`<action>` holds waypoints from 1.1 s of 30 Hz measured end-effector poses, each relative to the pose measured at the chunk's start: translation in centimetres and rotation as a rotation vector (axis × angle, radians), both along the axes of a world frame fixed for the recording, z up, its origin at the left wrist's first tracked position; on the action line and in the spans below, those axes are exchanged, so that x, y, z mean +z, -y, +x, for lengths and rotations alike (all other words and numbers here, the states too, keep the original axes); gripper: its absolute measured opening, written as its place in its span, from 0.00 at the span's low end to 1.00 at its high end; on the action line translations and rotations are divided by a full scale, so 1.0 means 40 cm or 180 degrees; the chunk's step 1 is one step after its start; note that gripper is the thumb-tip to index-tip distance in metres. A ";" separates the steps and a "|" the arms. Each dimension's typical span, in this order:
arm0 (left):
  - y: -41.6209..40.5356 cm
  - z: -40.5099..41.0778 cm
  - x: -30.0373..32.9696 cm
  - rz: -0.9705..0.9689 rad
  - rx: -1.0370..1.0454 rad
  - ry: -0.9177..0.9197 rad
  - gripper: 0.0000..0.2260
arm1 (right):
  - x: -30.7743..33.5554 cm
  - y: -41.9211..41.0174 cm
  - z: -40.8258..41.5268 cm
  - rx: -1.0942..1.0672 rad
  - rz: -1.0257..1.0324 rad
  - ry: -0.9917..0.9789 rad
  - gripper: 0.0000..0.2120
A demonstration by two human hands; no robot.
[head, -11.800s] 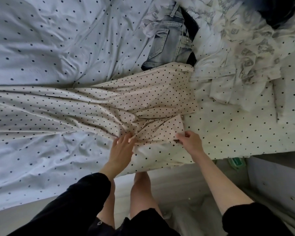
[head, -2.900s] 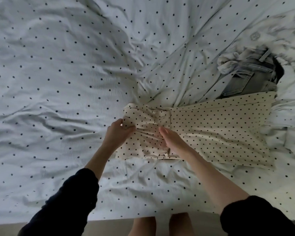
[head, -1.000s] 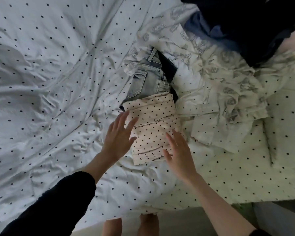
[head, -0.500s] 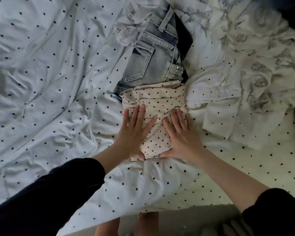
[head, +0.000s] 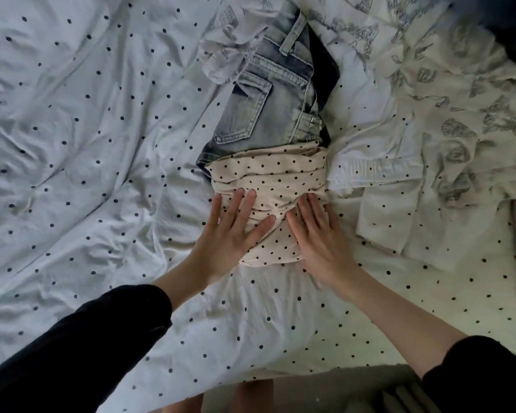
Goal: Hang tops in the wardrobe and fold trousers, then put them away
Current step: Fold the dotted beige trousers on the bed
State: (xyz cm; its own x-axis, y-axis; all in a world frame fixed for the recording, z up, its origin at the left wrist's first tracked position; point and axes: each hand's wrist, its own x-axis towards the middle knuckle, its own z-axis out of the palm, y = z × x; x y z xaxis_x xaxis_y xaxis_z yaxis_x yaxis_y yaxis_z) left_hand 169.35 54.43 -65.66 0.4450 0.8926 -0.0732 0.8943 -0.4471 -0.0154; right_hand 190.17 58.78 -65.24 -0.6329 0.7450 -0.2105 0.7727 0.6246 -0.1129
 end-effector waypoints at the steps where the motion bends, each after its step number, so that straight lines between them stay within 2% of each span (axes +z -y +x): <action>1: 0.001 0.003 0.002 0.0047 0.0029 0.0020 0.20 | 0.003 -0.001 -0.007 -0.0043 0.0082 0.0004 0.18; 5: -0.012 -0.012 0.013 0.0284 -0.0032 0.0235 0.19 | 0.033 -0.008 -0.016 -0.0205 0.0015 -0.0058 0.20; 10: 0.013 -0.038 0.057 -0.0025 -0.0327 0.0433 0.31 | 0.081 0.003 0.003 0.0133 -0.0349 -0.0260 0.23; 13: 0.049 -0.050 0.079 -0.0070 -0.0498 0.0377 0.29 | 0.116 0.061 0.007 0.0087 -0.0454 -0.0307 0.24; 19: 0.044 -0.020 0.056 -0.0066 0.0104 -0.0115 0.39 | 0.077 0.059 -0.048 -0.0385 0.0084 0.0181 0.23; 23: 0.024 -0.002 0.017 0.0113 0.0255 0.0081 0.22 | 0.032 0.026 -0.058 -0.0337 0.0253 0.0073 0.20; 24: 0.021 -0.002 0.016 0.0169 0.0276 0.0133 0.22 | 0.029 0.021 -0.057 -0.0290 0.0280 -0.0009 0.19; 27: 0.020 -0.001 0.045 0.0147 0.0400 0.0392 0.23 | 0.054 0.011 -0.052 -0.0274 -0.0089 -0.0315 0.18; 31: 0.035 -0.007 0.164 -0.0264 0.0640 0.0799 0.26 | 0.162 0.011 -0.046 -0.0510 -0.1313 -0.0599 0.31; 33: 0.079 -0.026 0.262 -0.0312 0.0632 0.0900 0.29 | 0.254 0.049 -0.063 -0.0576 -0.1579 -0.0596 0.33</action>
